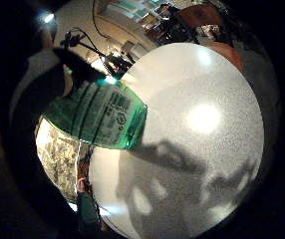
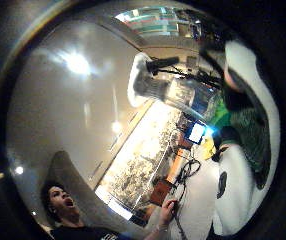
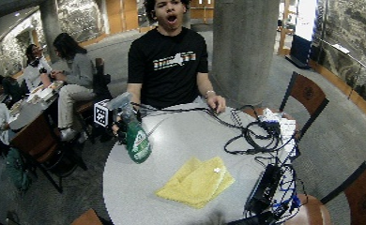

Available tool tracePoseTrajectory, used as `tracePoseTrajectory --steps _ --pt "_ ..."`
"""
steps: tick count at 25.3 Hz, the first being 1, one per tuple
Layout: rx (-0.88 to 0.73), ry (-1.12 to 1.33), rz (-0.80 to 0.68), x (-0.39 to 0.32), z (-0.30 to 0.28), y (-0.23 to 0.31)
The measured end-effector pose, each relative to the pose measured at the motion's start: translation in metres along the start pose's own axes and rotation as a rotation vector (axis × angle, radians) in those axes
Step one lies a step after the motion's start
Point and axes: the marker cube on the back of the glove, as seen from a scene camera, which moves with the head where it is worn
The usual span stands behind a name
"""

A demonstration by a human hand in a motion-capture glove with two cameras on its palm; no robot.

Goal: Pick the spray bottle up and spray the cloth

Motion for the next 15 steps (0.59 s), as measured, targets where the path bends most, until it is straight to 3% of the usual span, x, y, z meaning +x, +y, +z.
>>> tracePoseTrajectory --steps 15 --pt "-0.029 -0.022 0.02 0.0032 -0.0017 0.0073"
